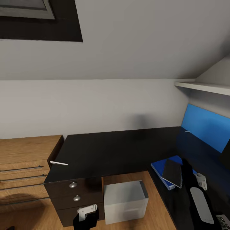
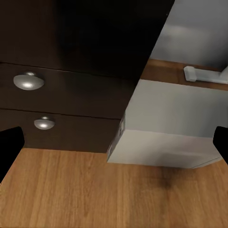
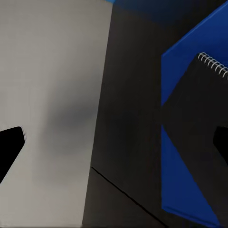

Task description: In the bedroom, organize the workspace by keeping the computer under the desk, ensuring the monitor is on the desk, placing the keyboard on the desk next to the monitor, placing the mouse on the desk next to the keyboard, moving the folder from the swivel chair onto the desk next to the mouse, stacking the notebook on top of the folder with the pen on top of the notebook, and positioning the swivel chair next to the desk.

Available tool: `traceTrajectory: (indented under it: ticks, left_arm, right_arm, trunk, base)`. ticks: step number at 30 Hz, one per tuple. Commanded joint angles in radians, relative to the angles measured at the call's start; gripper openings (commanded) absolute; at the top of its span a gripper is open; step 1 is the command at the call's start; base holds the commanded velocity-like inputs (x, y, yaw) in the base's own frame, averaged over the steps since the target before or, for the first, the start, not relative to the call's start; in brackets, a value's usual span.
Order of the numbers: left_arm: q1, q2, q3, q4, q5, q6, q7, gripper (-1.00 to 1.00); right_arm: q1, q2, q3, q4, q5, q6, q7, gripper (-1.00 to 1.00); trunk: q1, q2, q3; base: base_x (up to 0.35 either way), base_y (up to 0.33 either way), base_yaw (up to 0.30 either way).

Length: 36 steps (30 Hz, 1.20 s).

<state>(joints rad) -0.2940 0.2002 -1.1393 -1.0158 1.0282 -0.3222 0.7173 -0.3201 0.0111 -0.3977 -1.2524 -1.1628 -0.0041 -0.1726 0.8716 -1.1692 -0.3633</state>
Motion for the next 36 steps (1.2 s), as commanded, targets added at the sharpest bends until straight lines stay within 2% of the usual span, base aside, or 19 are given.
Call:
traceTrajectory:
  ticks: [1, 3, 7, 9, 12, 13, 19, 20, 21, 27, 36]
  left_arm:
    - [-0.002, 0.001, -0.005, -0.001, 0.007, -0.006, 0.004, 1.00]
    - [-0.002, 0.001, -0.005, -0.001, 0.007, -0.006, 0.004, 1.00]
    - [-0.002, 0.001, -0.005, -0.001, 0.007, -0.006, 0.004, 1.00]
    - [-0.002, 0.001, -0.005, -0.001, 0.007, -0.006, 0.004, 1.00]
    - [-0.002, 0.001, -0.005, -0.001, 0.007, -0.006, 0.004, 1.00]
    - [-0.002, 0.001, -0.005, -0.001, 0.007, -0.006, 0.004, 1.00]
    - [-0.002, 0.001, -0.005, -0.001, 0.007, -0.006, 0.004, 1.00]
    - [-0.002, 0.001, -0.005, -0.001, 0.007, -0.006, 0.004, 1.00]
    - [-0.002, 0.001, -0.005, -0.001, 0.006, -0.006, 0.004, 1.00]
    - [-0.002, 0.001, -0.005, -0.001, 0.006, -0.006, 0.004, 1.00]
    - [-0.002, 0.001, -0.005, 0.000, 0.007, -0.007, 0.005, 1.00]
  right_arm:
    - [-0.001, 0.003, 0.000, -0.003, -0.010, 0.001, -0.004, 1.00]
    - [-0.001, 0.006, 0.000, -0.003, -0.010, 0.001, -0.004, 1.00]
    - [0.001, 0.030, 0.006, -0.005, -0.004, 0.000, -0.001, 1.00]
    - [0.002, 0.057, 0.029, -0.006, 0.023, -0.002, 0.018, 1.00]
    - [0.011, 0.076, 0.061, -0.010, 0.073, -0.003, 0.049, 1.00]
    - [0.020, 0.084, 0.085, -0.016, 0.103, -0.003, 0.063, 1.00]
    - [0.043, 0.094, 0.202, -0.037, 0.189, -0.002, 0.082, 1.00]
    - [0.056, 0.092, 0.307, -0.044, 0.234, -0.003, 0.088, 1.00]
    - [0.058, 0.091, 0.328, -0.044, 0.242, -0.003, 0.089, 1.00]
    - [0.067, 0.091, 0.363, -0.048, 0.253, -0.004, 0.094, 1.00]
    - [0.068, 0.091, 0.365, -0.049, 0.252, -0.003, 0.094, 1.00]
  trunk:
    - [0.000, -0.001, 0.000]
    - [0.000, -0.001, 0.001]
    - [0.000, -0.001, 0.005]
    - [0.000, -0.001, 0.007]
    - [0.000, -0.001, 0.008]
    - [0.000, -0.001, 0.008]
    - [0.000, -0.001, 0.009]
    - [0.000, -0.001, 0.009]
    - [0.000, -0.001, 0.009]
    - [0.000, -0.001, 0.009]
    - [0.000, -0.001, 0.009]
  base:
    - [0.000, 0.000, 0.194]
    - [0.000, 0.000, 0.201]
    - [0.000, 0.000, 0.214]
    - [0.000, 0.000, 0.216]
    - [0.000, 0.000, 0.161]
    - [0.000, 0.000, 0.079]
    - [0.000, 0.000, 0.039]
    - [0.000, 0.000, 0.005]
    - [0.000, 0.000, 0.003]
    - [0.000, 0.000, 0.002]
    - [0.000, 0.000, 0.000]
